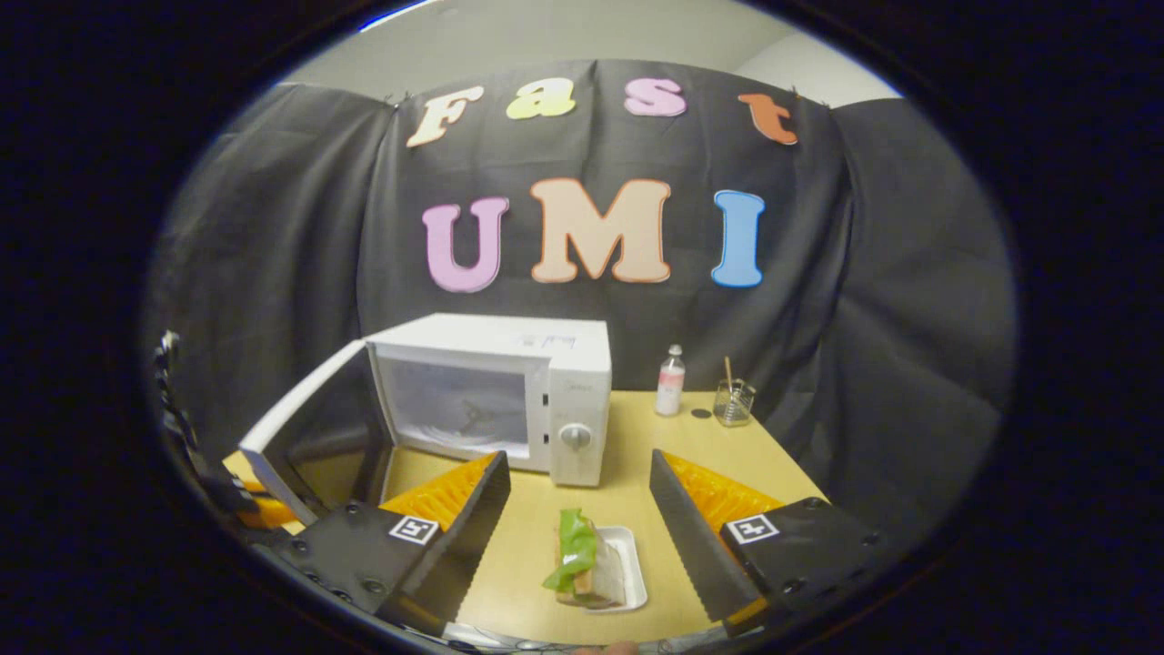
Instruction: Open the microwave oven with the left hand, put the food in, and close the microwave oven.
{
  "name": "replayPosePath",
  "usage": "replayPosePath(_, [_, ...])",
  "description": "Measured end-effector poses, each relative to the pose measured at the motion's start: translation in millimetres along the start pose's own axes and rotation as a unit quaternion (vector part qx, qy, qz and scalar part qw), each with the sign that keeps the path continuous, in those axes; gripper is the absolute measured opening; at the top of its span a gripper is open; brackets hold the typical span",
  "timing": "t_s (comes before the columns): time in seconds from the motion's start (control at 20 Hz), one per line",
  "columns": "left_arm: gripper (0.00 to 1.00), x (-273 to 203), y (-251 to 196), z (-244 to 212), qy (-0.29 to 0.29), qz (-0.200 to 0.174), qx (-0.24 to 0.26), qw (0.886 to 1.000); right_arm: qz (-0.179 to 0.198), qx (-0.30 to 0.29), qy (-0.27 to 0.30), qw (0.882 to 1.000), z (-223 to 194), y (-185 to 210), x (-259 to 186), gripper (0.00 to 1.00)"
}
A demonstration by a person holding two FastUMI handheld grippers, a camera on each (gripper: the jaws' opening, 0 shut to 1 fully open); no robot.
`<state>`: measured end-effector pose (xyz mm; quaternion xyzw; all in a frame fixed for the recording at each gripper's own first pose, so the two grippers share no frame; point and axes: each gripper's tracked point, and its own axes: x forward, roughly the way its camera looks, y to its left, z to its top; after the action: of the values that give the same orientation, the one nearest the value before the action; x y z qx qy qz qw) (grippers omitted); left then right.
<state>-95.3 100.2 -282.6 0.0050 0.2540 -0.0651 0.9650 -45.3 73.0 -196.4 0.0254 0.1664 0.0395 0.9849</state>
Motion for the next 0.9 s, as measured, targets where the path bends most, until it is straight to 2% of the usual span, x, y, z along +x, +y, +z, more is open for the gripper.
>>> replayPosePath(0.25, [0.09,-13,43,-4,0.006,0.053,-0.024,0.998,0.008,-0.036,0.039,0.999,-58,13,8,0.99])
replayPosePath(0.5, [0.08,-16,60,-7,0.008,0.049,-0.052,0.997,-0.007,-0.076,0.101,0.992,-125,0,13,0.99])
replayPosePath(0.6, [0.10,-15,62,-8,0.011,0.044,-0.048,0.998,0.005,-0.078,0.131,0.988,-153,-1,12,0.99])
replayPosePath(0.65, [0.13,-16,65,-11,0.018,0.045,-0.052,0.998,0.002,-0.077,0.144,0.987,-164,-5,12,0.94])
replayPosePath(0.7, [0.18,-15,66,-12,0.021,0.045,-0.056,0.997,-0.004,-0.074,0.147,0.986,-169,-11,13,0.94])
replayPosePath(0.75, [0.27,-16,68,-12,0.019,0.047,-0.061,0.997,-0.010,-0.075,0.152,0.985,-173,-14,13,0.93])
replayPosePath(0.8, [0.37,-18,69,-11,0.019,0.048,-0.065,0.997,-0.012,-0.076,0.154,0.985,-174,-17,13,0.94])
replayPosePath(0.9, [0.65,-17,74,-14,0.021,0.057,-0.072,0.996,-0.013,-0.081,0.156,0.984,-174,-20,15,0.94])
